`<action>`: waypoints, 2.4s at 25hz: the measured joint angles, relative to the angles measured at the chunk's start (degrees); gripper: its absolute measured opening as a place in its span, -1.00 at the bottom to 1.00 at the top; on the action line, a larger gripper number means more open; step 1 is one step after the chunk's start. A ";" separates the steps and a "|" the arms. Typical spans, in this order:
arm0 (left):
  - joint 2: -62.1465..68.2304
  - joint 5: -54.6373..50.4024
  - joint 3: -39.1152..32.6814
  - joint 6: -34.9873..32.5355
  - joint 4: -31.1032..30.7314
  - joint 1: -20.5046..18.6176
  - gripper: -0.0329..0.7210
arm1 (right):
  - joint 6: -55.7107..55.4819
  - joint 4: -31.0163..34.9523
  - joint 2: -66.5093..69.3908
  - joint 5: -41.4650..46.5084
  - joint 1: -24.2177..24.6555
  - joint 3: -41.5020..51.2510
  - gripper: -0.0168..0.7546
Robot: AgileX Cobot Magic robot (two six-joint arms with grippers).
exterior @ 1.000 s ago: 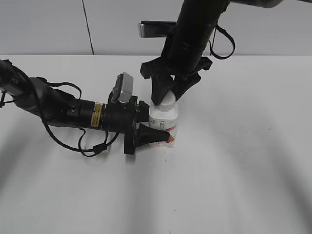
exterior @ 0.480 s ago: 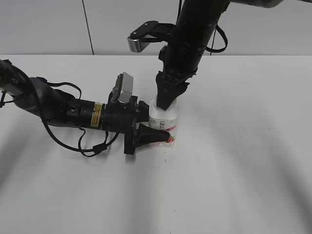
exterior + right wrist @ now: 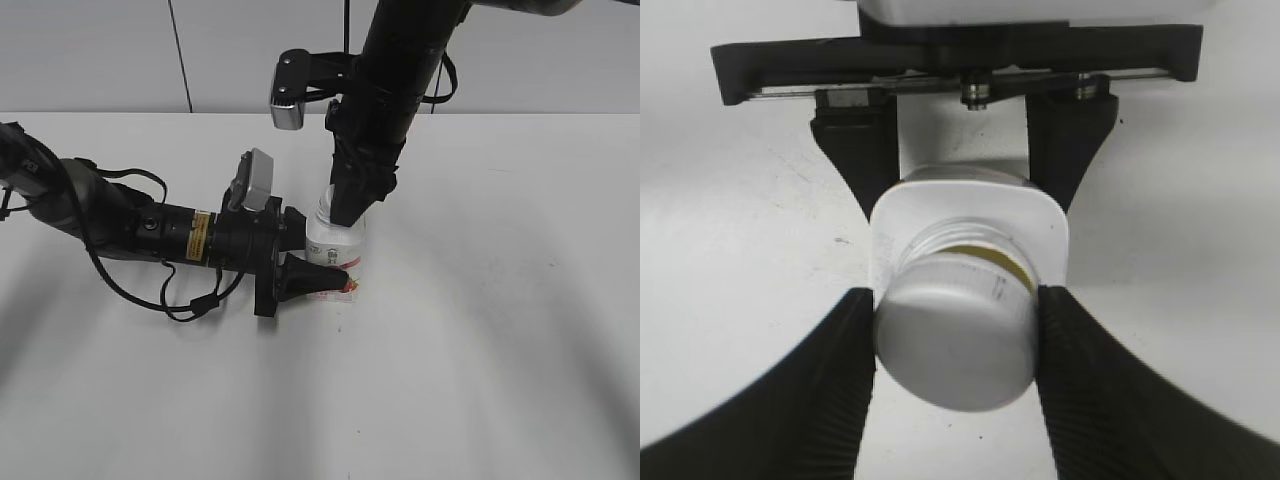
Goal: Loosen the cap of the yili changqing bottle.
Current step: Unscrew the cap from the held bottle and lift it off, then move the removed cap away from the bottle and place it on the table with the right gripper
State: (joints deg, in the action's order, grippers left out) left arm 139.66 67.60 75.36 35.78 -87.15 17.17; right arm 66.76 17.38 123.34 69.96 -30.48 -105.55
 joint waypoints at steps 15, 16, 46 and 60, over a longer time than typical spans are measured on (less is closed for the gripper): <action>0.00 0.00 0.00 0.34 0.00 0.00 0.16 | -7.59 -3.94 -1.89 0.31 -0.07 -1.24 0.05; 0.00 0.00 0.00 0.34 0.00 0.00 0.16 | -8.86 -4.47 -1.94 0.31 -0.07 -1.24 0.05; 0.00 0.00 0.00 0.34 0.00 0.00 0.16 | -47.38 -1.01 -3.76 -12.67 31.43 20.71 0.05; 0.00 0.06 0.00 0.34 0.00 -0.04 0.16 | -49.25 -5.53 -3.76 -20.84 33.19 28.04 0.05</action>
State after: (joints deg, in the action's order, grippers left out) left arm 139.66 67.67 75.36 36.12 -87.15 17.13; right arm 17.51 11.85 119.58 49.13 2.70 -77.51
